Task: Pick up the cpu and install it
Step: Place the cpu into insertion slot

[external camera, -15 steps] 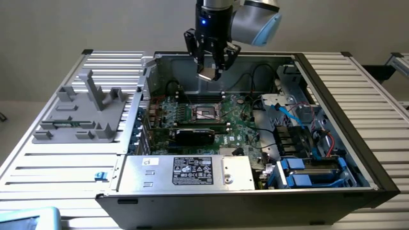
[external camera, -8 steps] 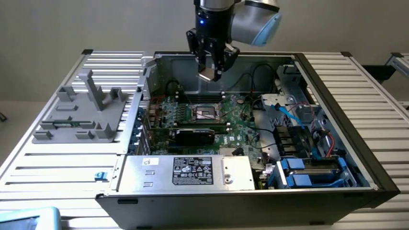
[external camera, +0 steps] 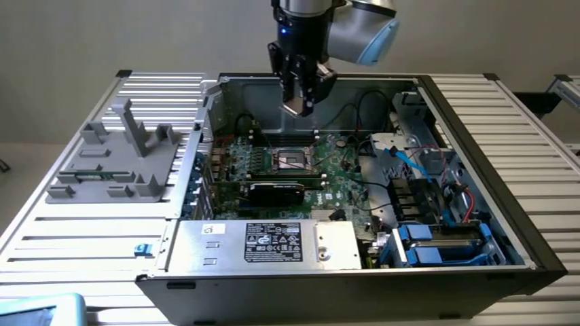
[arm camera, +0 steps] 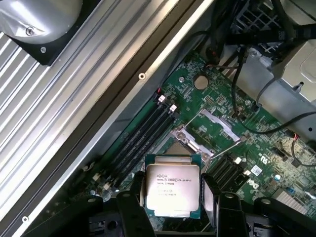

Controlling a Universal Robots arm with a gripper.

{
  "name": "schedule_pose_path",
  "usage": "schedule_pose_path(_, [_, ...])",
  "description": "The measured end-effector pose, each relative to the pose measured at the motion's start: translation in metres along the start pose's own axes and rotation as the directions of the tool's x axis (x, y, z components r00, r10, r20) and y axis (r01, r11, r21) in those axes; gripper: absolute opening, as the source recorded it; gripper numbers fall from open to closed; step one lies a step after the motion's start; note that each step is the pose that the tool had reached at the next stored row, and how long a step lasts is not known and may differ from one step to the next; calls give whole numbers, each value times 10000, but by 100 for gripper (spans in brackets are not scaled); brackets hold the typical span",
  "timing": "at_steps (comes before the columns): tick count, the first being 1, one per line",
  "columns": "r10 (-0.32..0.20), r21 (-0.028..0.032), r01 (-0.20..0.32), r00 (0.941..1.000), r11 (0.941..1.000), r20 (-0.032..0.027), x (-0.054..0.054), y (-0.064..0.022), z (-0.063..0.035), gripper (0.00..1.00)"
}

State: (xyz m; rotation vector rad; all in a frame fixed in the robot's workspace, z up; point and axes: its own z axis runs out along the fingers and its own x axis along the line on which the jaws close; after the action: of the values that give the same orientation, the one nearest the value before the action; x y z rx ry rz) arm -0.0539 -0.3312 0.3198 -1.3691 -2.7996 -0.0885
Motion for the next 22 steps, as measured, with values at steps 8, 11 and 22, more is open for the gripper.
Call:
schedule_pose_path(8, [1352, -67, -1352, 9908, 9908, 50, -1, -1, 17, 55])
schedule_pose_path(11, [1845, -93, -1844, 9828, 9828, 66, -1, -1, 24, 55])
schedule_pose_path(22, [3578, -193, -3576, 9337, 9337, 115, -2, -2, 49, 55])
